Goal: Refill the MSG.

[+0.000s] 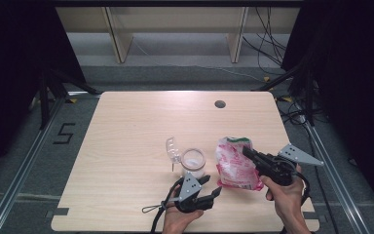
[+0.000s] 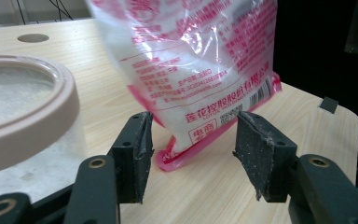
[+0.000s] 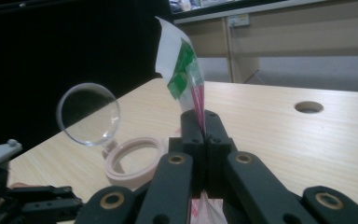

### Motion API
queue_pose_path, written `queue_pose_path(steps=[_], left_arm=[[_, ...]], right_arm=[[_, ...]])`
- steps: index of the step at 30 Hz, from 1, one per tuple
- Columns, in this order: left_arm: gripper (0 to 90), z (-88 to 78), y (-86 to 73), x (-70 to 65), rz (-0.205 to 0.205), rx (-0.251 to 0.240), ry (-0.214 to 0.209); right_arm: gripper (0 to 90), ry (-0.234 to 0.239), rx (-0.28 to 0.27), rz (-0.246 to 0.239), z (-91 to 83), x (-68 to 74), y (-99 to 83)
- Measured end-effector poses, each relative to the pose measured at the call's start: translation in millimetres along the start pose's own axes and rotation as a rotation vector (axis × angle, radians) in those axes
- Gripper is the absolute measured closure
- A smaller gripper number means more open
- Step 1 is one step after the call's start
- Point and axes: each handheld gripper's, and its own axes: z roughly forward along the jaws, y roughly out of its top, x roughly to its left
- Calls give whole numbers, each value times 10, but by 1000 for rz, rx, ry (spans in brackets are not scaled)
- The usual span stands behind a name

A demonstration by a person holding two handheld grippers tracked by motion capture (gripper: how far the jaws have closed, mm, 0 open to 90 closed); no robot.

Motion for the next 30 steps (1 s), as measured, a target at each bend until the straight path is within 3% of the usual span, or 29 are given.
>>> queue_pose_path(steps=[1,2,3,4,5,7,9,11,12,16,18,19,21,24,25,26,28,29,30], left_arm=[[456,2,-6,6,-6,-15,-7],[456,-23,-2,12,1,6,5],[457,-19,-6,17,-6,-5,2],[457,-24,-7,27,-2,-2,4],[457,-29,-9,32,-3,0,9],[458,-35,-6,32,-9,-5,9],[457,-54,2,57,26,-1,4],[458,-64,-8,55,-9,-10,14],[458,-58,-13,59,-22,-27,10],[456,-96,-13,85,-12,-7,24],[454,-105,-12,93,-16,-9,26],[453,-113,-10,97,-14,-17,22],[450,-134,-10,104,-14,-18,27],[447,-183,-6,120,-12,-9,43],[446,-181,-13,130,-16,-29,38],[446,-211,-12,142,-14,-15,45],[446,-229,-20,177,-21,-25,48],[446,-243,-17,187,-17,-19,56],[446,-248,-18,190,-20,-24,56]], right_arm=[[900,-11,2,21,-27,-23,-18],[900,-12,0,37,-47,-51,-36],[900,-18,-3,20,-64,-98,-46],[900,-21,5,41,-81,-116,-56],[900,-34,1,22,-87,-146,-62],[900,-42,-3,42,-90,-181,-80],[900,-48,1,52,-102,-229,-93],[900,-46,-22,58,-99,-276,-117],[900,-66,10,84,-121,-277,-118],[900,-85,1,73,-114,-379,-163],[900,-93,25,120,-134,-370,-169],[900,-102,14,88,-123,-406,-181],[900,-99,25,70,-136,-414,-188],[900,-116,12,73,-123,-432,-217],[900,-120,40,91,-147,-437,-220],[900,-124,36,100,-147,-448,-242],[900,-141,55,77,-169,-515,-276],[900,-141,60,120,-175,-528,-306],[900,-143,64,133,-182,-544,-321]])
